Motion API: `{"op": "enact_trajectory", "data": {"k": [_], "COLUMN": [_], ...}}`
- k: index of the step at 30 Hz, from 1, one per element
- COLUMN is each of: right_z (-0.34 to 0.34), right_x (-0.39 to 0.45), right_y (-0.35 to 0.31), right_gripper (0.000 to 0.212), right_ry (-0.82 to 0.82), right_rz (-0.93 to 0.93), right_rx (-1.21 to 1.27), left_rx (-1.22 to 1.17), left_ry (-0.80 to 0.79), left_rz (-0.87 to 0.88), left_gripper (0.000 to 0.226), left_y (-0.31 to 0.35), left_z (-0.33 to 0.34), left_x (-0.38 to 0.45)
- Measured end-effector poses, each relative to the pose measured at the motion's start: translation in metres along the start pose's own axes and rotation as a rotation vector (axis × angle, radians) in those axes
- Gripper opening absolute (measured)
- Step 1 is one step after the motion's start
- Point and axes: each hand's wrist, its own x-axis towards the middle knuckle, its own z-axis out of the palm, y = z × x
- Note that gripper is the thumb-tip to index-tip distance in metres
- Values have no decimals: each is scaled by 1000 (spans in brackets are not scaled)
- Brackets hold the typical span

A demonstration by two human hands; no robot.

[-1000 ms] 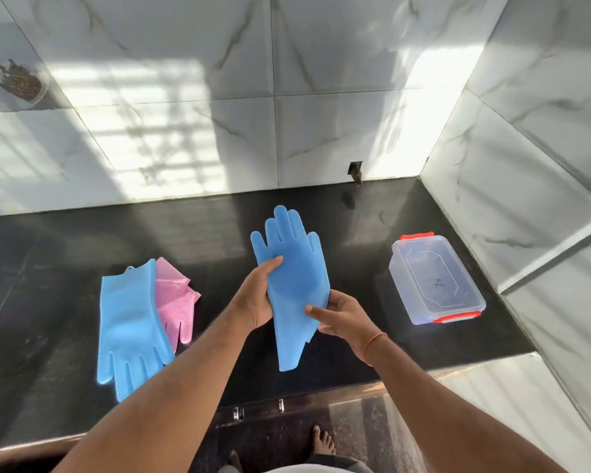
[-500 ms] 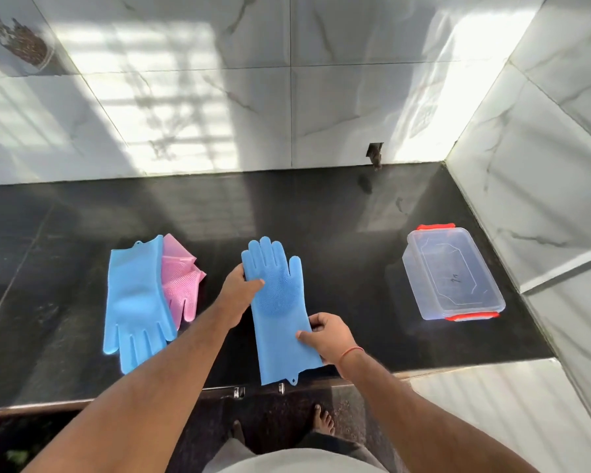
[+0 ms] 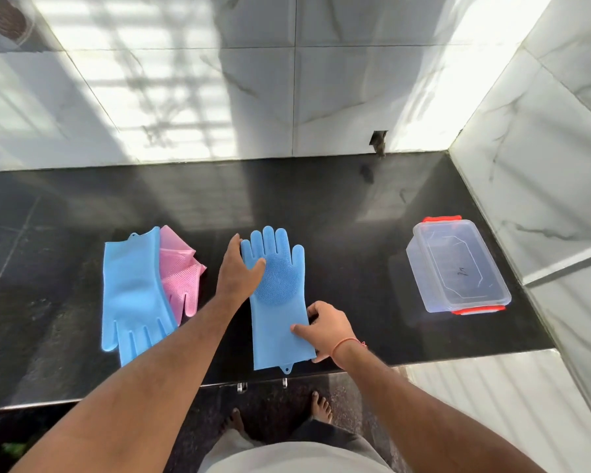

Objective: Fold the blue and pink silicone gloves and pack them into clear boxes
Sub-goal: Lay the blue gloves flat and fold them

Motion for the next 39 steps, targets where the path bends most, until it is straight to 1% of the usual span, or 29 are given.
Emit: {"op": "enact_trajectory", "data": {"k": [1, 3, 4, 5, 6, 9, 12, 14, 17, 21, 25, 29, 31, 34, 36, 37, 39], "right_z": [-3, -7, -8, -8, -7, 6, 33, 56, 94, 142, 176, 196, 204, 208, 205, 202, 193], "right_x": [-2, -6, -7, -8, -9, -8, -7, -8, -11, -15, -17, -22, -25, -31, -36, -39, -48], "right_y": [-1, -3, -5, -9, -14, -32, -51, -65, -87, -109, -125, -136, -138, -139, -139, -140, -144], "right_gripper": [34, 48, 51, 50, 47, 32, 24, 23, 24, 32, 44, 43, 37, 22, 21, 19, 16], "right_ry": [27, 186, 271, 325, 344, 298, 214, 137, 50, -19, -36, -66, -81, -78, -58, -47, -64], "right_rz": [-37, -142, -203, -261, -314, -449, -550, -572, -562, -502, -429, -370, -342, -321, -336, -346, -357], "right_rx": [-157, -508, -599, -631, -633, -559, -465, -428, -409, -405, -406, -360, -287, -131, -7, 71, 296], "left_rx": [68, 236, 325, 392, 432, 467, 469, 469, 547, 661, 791, 990, 1045, 1079, 1061, 1012, 784], "left_ry": [52, 109, 113, 109, 105, 120, 124, 94, 46, -101, -237, -359, -377, -369, -337, -312, -240], "left_rz": [32, 126, 179, 228, 267, 350, 417, 454, 479, 441, 499, 624, 673, 720, 772, 804, 901], "left_gripper": [84, 86, 84, 80, 77, 63, 50, 43, 33, 33, 31, 48, 49, 43, 42, 42, 37], "left_y": [-2, -10, -15, -20, -24, -32, -41, -49, -66, -88, -103, -111, -111, -107, -105, -104, -101], "left_z": [-2, -6, -10, -14, -19, -39, -67, -90, -125, -167, -195, -212, -216, -222, -228, -231, -238], "left_x": [-2, -6, -8, -9, -11, -17, -20, -22, -26, -29, -29, -27, -24, -20, -19, -19, -18]}}
